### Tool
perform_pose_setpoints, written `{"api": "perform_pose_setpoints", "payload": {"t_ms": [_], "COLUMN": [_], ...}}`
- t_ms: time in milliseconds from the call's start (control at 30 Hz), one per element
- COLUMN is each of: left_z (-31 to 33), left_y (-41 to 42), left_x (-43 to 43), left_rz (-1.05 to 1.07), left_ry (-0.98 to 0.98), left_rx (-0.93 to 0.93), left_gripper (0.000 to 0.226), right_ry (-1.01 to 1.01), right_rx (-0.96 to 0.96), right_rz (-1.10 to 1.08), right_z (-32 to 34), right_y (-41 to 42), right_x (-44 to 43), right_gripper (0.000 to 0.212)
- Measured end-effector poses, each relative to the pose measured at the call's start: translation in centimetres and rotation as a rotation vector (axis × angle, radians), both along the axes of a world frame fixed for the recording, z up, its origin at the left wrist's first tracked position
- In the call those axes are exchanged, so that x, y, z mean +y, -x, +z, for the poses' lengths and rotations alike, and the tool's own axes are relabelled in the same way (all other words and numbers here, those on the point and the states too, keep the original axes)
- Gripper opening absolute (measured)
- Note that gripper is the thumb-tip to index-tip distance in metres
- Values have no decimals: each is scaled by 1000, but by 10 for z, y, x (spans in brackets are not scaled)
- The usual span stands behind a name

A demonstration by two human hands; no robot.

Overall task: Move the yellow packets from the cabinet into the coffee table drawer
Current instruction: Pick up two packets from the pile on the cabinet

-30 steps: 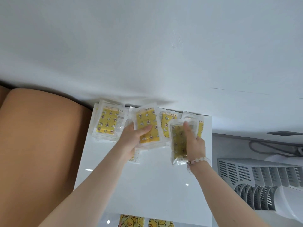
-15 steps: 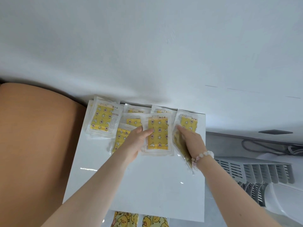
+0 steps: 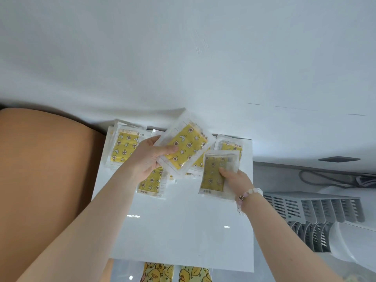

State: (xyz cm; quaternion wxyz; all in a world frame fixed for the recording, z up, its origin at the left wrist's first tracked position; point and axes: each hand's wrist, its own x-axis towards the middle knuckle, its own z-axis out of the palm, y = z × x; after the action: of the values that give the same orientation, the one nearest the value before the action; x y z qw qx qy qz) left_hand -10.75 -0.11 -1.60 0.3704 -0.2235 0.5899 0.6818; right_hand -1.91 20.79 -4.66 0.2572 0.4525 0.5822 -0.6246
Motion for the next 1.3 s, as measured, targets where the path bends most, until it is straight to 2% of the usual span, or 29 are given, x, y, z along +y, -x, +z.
{"api": "perform_pose_setpoints", "payload": {"t_ms": [67, 133, 200, 333, 400, 467, 567, 633, 733, 833, 867, 967, 1033, 1067, 1133, 1200, 1233, 1300], "left_z": [-3, -3, 1, 15, 18, 19, 12, 7, 5, -1, -3, -9, -12, -12, -13, -20, -25, -39], "left_y": [-4, -5, -3, 3, 6, 6, 4, 2, -2, -7, -9, -17, -21, -23, -22, -23, -26, -37], "left_x": [1, 3, 9, 28, 39, 50, 56, 58, 63, 66, 67, 67, 67, 66, 57, 40, 28, 5], "left_rz": [-14, -130, -370, -839, -981, -1054, -1067, -1028, -971, -954, -959, -963, -900, -786, -344, 182, 362, 488], "left_ry": [-33, 8, 51, 265, 328, 405, 472, 490, 490, 508, 526, 566, 540, 515, 511, 628, 693, 798], "left_rx": [-33, -51, -21, 145, 221, 332, 453, 502, 563, 640, 661, 687, 681, 654, 547, 398, 307, 143], "left_gripper": [75, 73, 41, 16, 32, 28, 32, 28, 21, 28, 34, 42, 42, 38, 21, 9, 12, 31], "right_ry": [16, 5, 3, 163, 253, 307, 365, 360, 293, 149, 120, 53, 6, 3, 24, 45, 49, 42], "right_rx": [16, -23, -81, -58, -53, -55, -18, 73, 86, 110, 110, 104, 86, 82, 86, 76, 68, 59], "right_rz": [22, 33, 63, 34, 23, 61, 99, 154, 242, 334, 330, 264, 213, 185, 108, -2, -62, -141], "right_z": [2, 13, 11, 4, -2, 0, 1, 4, 8, 8, 7, 7, 4, 4, 4, 4, 4, 2], "right_y": [1, 7, 10, 5, 2, 1, 0, 0, -6, -13, -15, -20, -23, -24, -24, -23, -22, -19], "right_x": [-1, -2, -3, -7, -9, -13, -16, -20, -26, -25, -25, -27, -30, -30, -29, -24, -21, -14], "right_gripper": [18, 28, 34, 44, 60, 69, 98, 94, 79, 26, 20, 20, 25, 25, 20, 14, 13, 13]}}
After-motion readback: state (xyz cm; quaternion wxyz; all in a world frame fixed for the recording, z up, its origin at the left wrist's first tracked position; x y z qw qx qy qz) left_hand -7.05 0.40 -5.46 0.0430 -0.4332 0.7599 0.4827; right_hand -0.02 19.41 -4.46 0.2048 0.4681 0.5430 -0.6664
